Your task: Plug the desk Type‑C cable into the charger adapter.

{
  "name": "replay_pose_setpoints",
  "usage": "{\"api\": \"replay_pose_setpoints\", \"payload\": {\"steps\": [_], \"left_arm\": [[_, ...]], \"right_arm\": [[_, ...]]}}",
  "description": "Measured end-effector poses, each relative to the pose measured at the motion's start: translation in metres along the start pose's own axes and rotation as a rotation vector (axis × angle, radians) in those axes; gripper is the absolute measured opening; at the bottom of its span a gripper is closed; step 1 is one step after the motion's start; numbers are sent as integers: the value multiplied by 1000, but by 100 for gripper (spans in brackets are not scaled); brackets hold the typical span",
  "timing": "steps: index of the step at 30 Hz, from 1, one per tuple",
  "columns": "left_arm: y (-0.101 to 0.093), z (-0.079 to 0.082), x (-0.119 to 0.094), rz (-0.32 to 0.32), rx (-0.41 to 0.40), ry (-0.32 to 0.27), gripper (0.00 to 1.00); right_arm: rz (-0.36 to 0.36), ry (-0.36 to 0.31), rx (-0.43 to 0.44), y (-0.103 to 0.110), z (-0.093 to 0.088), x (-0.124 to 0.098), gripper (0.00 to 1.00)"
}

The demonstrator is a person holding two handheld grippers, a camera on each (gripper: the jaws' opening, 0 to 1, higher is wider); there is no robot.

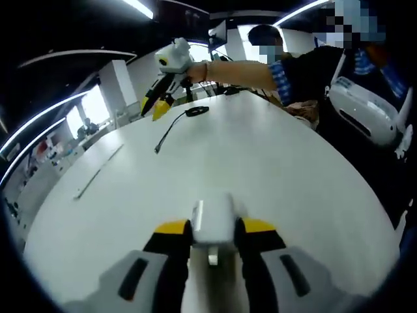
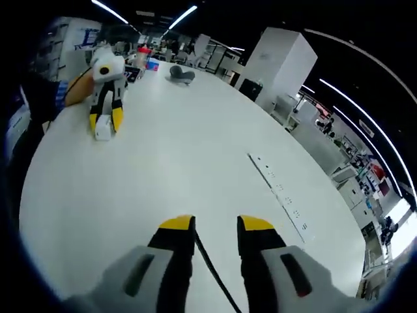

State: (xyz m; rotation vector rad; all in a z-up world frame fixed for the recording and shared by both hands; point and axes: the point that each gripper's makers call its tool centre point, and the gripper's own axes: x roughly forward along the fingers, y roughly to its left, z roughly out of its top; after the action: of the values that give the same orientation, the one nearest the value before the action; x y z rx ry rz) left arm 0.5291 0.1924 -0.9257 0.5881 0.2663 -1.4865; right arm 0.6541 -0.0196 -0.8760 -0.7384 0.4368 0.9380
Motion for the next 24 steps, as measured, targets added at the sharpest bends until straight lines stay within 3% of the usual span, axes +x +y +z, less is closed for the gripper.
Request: {"api": "replay_pose_setpoints", "payload": {"steps": [9,15,24], "left_arm": [[0,0,1,-2,-14,-5,29],[1,0,3,-6,-29,-12,29],[1,0,4,-10,-33,-16,29]], "right_arm": [[144,102,-42,17,-18,26,20],[204,150,-13,19,-32,39,18],[285,98,105,27,-40,47,11]]}}
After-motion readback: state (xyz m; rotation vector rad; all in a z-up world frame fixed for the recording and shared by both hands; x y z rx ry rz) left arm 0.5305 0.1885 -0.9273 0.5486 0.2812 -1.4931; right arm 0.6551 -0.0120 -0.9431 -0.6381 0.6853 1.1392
